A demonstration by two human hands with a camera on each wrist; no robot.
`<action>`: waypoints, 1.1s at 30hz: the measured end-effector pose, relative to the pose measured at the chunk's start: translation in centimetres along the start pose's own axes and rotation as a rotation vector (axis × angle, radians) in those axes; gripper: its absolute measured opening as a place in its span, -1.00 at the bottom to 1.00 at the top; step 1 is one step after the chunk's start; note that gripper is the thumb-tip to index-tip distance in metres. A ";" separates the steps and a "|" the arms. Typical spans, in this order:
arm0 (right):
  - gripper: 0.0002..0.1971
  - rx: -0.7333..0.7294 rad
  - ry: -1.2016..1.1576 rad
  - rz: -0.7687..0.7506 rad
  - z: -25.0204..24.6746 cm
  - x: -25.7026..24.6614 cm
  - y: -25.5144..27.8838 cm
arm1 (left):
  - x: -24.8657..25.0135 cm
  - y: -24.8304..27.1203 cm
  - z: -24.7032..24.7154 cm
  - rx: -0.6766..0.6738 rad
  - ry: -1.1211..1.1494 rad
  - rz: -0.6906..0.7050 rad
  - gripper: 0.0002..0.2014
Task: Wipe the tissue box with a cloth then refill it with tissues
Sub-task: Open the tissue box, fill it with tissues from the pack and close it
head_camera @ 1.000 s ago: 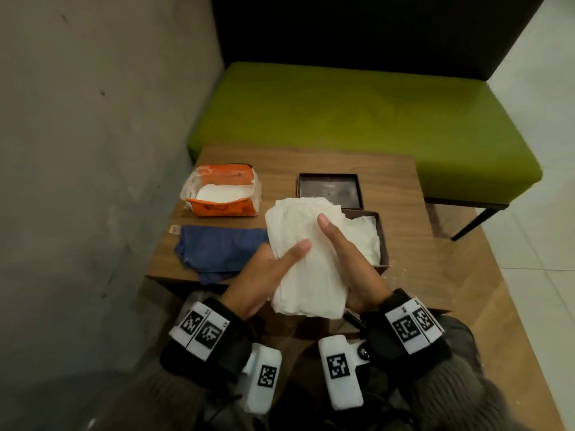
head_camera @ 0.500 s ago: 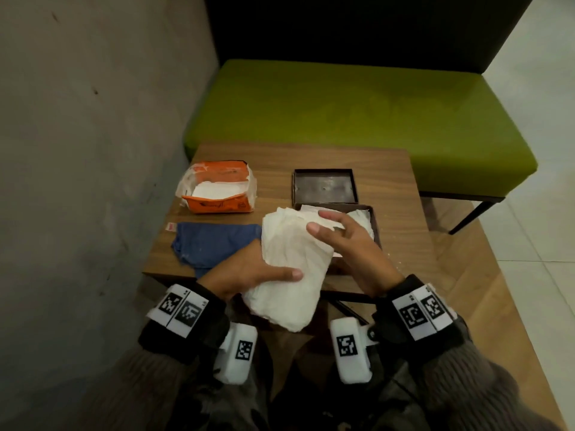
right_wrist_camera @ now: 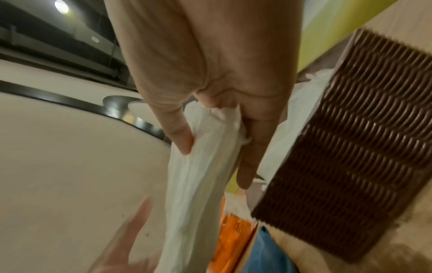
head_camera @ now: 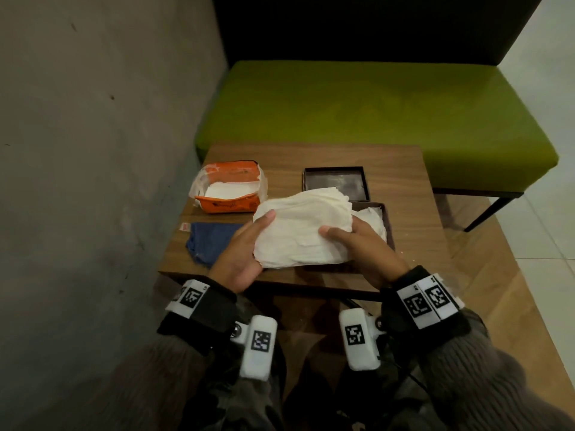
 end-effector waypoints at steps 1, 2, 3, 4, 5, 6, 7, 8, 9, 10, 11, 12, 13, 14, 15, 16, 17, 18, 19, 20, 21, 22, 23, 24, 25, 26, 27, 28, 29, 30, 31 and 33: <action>-0.66 0.009 0.003 -0.010 0.2 0.2 -0.1 | -0.4 0.0 0.2 0.020 0.005 0.001 -0.57; -0.64 0.022 0.001 -0.020 0.1 0.1 -0.1 | -0.5 0.0 0.2 0.052 -0.007 0.020 -0.59; -0.64 0.039 -0.004 -0.027 -0.1 0.1 -0.1 | -0.4 0.0 0.2 0.077 -0.014 0.047 -0.61; -0.64 0.057 -0.012 -0.030 -0.3 0.1 -0.2 | -0.2 0.0 0.2 0.094 -0.015 0.072 -0.63; -0.64 0.070 -0.020 -0.028 -0.5 0.0 -0.1 | 0.0 0.1 0.3 0.105 -0.011 0.085 -0.65; -0.62 0.072 -0.020 -0.025 -0.6 0.0 -0.1 | 0.0 0.1 0.5 0.108 -0.018 0.089 -0.65; -0.61 0.063 -0.012 -0.025 -0.4 0.0 0.1 | -0.1 0.2 0.8 0.100 -0.039 0.089 -0.65; -0.61 0.053 -0.003 -0.026 -0.2 0.0 0.2 | -0.2 0.3 1.1 0.093 -0.069 0.090 -0.64; -0.60 0.053 -0.001 -0.024 -0.2 0.0 0.3 | -0.2 0.4 1.4 0.092 -0.094 0.099 -0.63; -0.60 0.066 -0.015 -0.016 -0.3 0.0 0.4 | -0.1 0.4 1.4 0.102 -0.103 0.113 -0.62; -0.59 0.090 -0.043 0.002 -0.6 0.1 0.4 | 0.0 0.4 1.3 0.111 -0.095 0.122 -0.62; -0.59 0.103 -0.068 0.020 -0.7 0.1 0.4 | 0.0 0.3 1.3 0.113 -0.079 0.115 -0.62; -0.58 0.104 -0.065 0.033 -0.6 0.2 0.4 | -0.1 0.3 1.4 0.105 -0.075 0.094 -0.63; -0.58 0.091 -0.035 0.035 -0.3 0.2 0.5 | -0.4 0.4 1.6 0.095 -0.088 0.068 -0.64; -0.59 0.075 -0.002 0.033 0.0 0.3 0.6 | -0.7 0.4 1.8 0.088 -0.109 0.050 -0.65; -0.60 0.068 0.010 0.027 0.3 0.3 0.6 | -0.9 0.4 1.8 0.088 -0.125 0.043 -0.68; -0.62 0.072 0.001 0.025 0.3 0.3 0.7 | -0.9 0.4 1.8 0.093 -0.130 0.043 -0.73; -0.65 0.079 -0.019 0.024 0.1 0.3 0.7 | -0.8 0.3 1.7 0.100 -0.135 0.046 -0.76; -0.67 0.088 -0.030 0.025 -0.2 0.3 0.6 | -0.7 0.2 1.5 0.102 -0.153 0.049 -0.77; -0.68 0.095 -0.025 0.025 -0.5 0.3 0.7 | -0.7 0.1 1.4 0.096 -0.191 0.049 -0.76; -0.70 0.099 -0.005 0.026 -0.9 0.4 0.7 | -0.8 0.1 1.4 0.082 -0.239 0.050 -0.73; -0.71 0.105 0.012 0.019 -1.2 0.4 0.8 | -0.9 0.1 1.4 0.068 -0.290 0.060 -0.70; -0.73 0.118 0.025 0.012 -1.5 0.4 0.8 | -1.0 -0.1 1.5 0.059 -0.328 0.078 -0.68; -0.77 0.136 0.031 0.006 -1.9 0.4 0.8 | -1.0 -0.2 1.5 0.060 -0.351 0.104 -0.68; -0.81 0.159 0.032 0.004 -2.4 0.5 0.7 | -0.8 -0.4 1.4 0.071 -0.361 0.134 -0.68; -0.85 0.182 0.024 0.001 -3.0 0.5 0.6 | -0.5 -0.7 1.3 0.088 -0.369 0.164 -0.68; -0.87 0.204 0.016 -0.004 -3.6 0.4 0.5 | -0.3 -1.0 1.3 0.105 -0.381 0.191 -0.67; -0.87 0.221 0.007 -0.014 -4.1 0.3 0.4 | -0.1 -1.2 1.4 0.124 -0.398 0.219 -0.64; -0.84 0.240 0.003 -0.026 -4.6 0.2 0.2 | 0.1 -1.6 1.6 0.146 -0.419 0.254 -0.62; -0.79 0.262 0.005 -0.039 -5.2 0.1 0.0 | 0.4 -2.0 1.9 0.173 -0.439 0.298 -0.61; -0.74 0.288 0.020 -0.052 -5.9 -0.1 -0.2 | 0.7 -2.4 2.2 0.200 -0.461 0.346 -0.62; -0.71 0.347 0.074 -0.074 -7.2 -0.3 -0.6 | 1.3 -3.4 2.7 0.243 -0.529 0.436 -0.70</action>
Point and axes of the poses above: each hand's wrist, its own y-axis away from the middle knuckle, its own z-axis out of the palm, x = y × z, the point moved 7 cm from there along -y, towards the middle knuckle, and after that the axes turned 7 degrees about x, right-handed, at the moved point
